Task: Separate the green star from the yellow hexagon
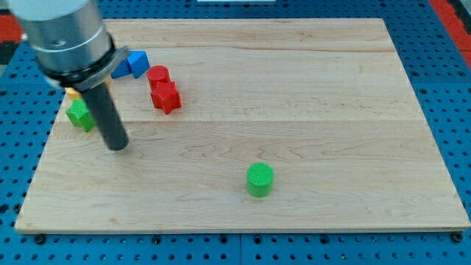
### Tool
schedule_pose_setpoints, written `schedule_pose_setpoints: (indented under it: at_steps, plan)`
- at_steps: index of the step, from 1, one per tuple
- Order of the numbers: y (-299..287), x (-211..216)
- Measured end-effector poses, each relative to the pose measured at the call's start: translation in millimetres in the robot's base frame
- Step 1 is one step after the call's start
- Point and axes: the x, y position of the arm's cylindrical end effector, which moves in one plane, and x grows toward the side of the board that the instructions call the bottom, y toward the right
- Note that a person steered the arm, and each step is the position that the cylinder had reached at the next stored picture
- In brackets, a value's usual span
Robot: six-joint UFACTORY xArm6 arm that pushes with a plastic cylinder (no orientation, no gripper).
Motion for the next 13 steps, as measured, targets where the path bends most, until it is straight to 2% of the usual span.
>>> schedule_pose_setpoints:
  at_steps: [2,3,4,5,7,10,13]
  plan:
    - [-106.2,-14.7]
    - [-112.0,-48.7]
    - [-98.7,-70.7]
    - [-69.5,-74.9]
    - [-70.0,-74.6]
    - [-83.8,-26.5]
    - [-32.7,-32.6]
